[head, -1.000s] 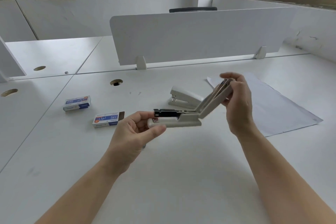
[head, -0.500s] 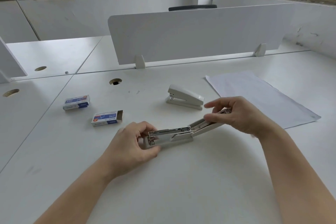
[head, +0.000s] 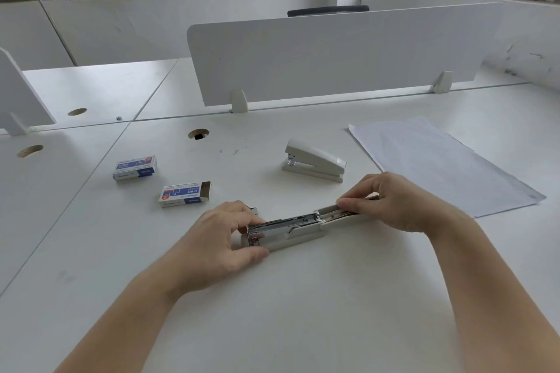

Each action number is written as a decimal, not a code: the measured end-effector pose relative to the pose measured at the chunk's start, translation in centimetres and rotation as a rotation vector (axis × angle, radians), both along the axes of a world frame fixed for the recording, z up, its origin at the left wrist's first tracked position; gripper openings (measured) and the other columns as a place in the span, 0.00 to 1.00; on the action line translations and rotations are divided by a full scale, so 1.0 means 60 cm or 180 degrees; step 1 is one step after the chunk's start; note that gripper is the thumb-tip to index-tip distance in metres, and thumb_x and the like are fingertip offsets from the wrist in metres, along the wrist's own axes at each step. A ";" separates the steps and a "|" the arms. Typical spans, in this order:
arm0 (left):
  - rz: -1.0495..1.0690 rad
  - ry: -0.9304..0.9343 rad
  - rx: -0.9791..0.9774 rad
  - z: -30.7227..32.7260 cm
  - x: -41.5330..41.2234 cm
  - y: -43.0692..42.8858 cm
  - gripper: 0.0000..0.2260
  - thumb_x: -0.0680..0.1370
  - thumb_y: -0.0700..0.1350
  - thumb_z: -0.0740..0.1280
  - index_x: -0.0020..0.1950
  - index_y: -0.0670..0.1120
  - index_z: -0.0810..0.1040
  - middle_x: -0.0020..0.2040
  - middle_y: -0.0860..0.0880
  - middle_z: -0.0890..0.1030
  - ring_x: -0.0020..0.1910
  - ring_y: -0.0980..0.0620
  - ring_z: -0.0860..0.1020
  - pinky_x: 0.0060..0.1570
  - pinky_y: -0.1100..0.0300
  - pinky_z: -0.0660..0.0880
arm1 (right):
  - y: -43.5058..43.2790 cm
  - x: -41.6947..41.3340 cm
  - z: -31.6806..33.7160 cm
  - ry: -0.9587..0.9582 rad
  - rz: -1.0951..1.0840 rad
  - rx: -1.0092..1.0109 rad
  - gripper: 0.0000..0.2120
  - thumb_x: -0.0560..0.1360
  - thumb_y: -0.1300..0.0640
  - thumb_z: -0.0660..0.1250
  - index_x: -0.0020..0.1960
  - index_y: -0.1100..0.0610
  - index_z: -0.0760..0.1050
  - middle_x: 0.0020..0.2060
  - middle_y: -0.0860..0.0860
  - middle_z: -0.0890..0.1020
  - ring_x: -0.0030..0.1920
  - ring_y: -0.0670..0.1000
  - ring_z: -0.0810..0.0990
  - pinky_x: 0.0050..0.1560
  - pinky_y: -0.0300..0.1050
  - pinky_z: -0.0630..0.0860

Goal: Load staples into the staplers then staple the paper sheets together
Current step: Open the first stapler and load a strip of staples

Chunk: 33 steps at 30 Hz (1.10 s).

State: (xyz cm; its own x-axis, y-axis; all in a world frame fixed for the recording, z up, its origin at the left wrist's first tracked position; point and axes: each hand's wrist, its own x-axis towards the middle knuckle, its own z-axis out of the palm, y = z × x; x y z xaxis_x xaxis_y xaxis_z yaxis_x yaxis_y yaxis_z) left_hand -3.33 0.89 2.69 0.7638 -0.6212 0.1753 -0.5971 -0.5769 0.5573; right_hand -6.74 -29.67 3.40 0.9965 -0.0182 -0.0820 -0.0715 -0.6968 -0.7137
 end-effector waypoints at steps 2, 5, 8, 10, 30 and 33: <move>-0.0029 0.0021 0.0094 0.000 0.000 0.000 0.12 0.69 0.51 0.76 0.52 0.55 0.82 0.46 0.59 0.78 0.51 0.61 0.73 0.46 0.75 0.65 | 0.013 -0.002 0.003 -0.0146 0.0028 -0.0100 0.05 0.76 0.47 0.70 0.48 0.40 0.85 0.48 0.40 0.82 0.50 0.40 0.81 0.49 0.37 0.74; -0.0089 0.0216 0.0066 0.007 0.003 0.009 0.17 0.68 0.54 0.77 0.55 0.56 0.82 0.48 0.58 0.80 0.51 0.59 0.75 0.45 0.73 0.68 | 0.044 0.000 0.004 -0.0825 0.0071 -0.0552 0.12 0.75 0.53 0.67 0.56 0.42 0.83 0.50 0.39 0.79 0.45 0.38 0.77 0.46 0.30 0.68; 0.0227 0.0567 -0.0706 0.020 0.017 0.029 0.16 0.70 0.53 0.75 0.57 0.55 0.81 0.50 0.55 0.83 0.45 0.55 0.78 0.45 0.61 0.74 | 0.074 0.002 0.000 -0.1120 0.0128 -0.0469 0.11 0.76 0.53 0.67 0.56 0.45 0.84 0.46 0.37 0.79 0.44 0.39 0.76 0.45 0.33 0.75; 0.0909 0.0346 -0.1099 0.016 0.036 0.040 0.09 0.75 0.45 0.71 0.55 0.54 0.81 0.49 0.54 0.84 0.43 0.55 0.78 0.44 0.61 0.75 | 0.087 0.002 -0.005 -0.1057 0.0219 -0.0414 0.10 0.77 0.50 0.67 0.54 0.44 0.84 0.44 0.38 0.80 0.46 0.38 0.78 0.46 0.36 0.78; 0.0596 -0.0241 0.0013 -0.025 0.050 0.031 0.06 0.72 0.53 0.74 0.48 0.58 0.84 0.45 0.59 0.77 0.49 0.61 0.75 0.46 0.69 0.67 | 0.111 -0.004 -0.002 -0.0692 0.0339 -0.0426 0.09 0.76 0.51 0.65 0.48 0.46 0.84 0.32 0.45 0.83 0.30 0.44 0.77 0.39 0.47 0.80; 0.0468 -0.0486 0.0092 -0.024 0.050 0.028 0.04 0.73 0.51 0.72 0.46 0.56 0.85 0.43 0.59 0.77 0.47 0.60 0.75 0.44 0.71 0.66 | 0.106 -0.002 -0.003 -0.0777 0.0207 -0.0410 0.10 0.77 0.53 0.64 0.50 0.47 0.84 0.30 0.49 0.82 0.29 0.47 0.75 0.37 0.46 0.77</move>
State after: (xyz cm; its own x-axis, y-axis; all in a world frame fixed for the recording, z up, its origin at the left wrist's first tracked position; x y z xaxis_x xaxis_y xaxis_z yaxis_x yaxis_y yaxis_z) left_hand -0.30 2.57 1.24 0.8125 -0.5116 0.2795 -0.5816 -0.6785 0.4488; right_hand -6.84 -23.29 3.24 0.9859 0.0518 0.1592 0.1395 -0.7804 -0.6095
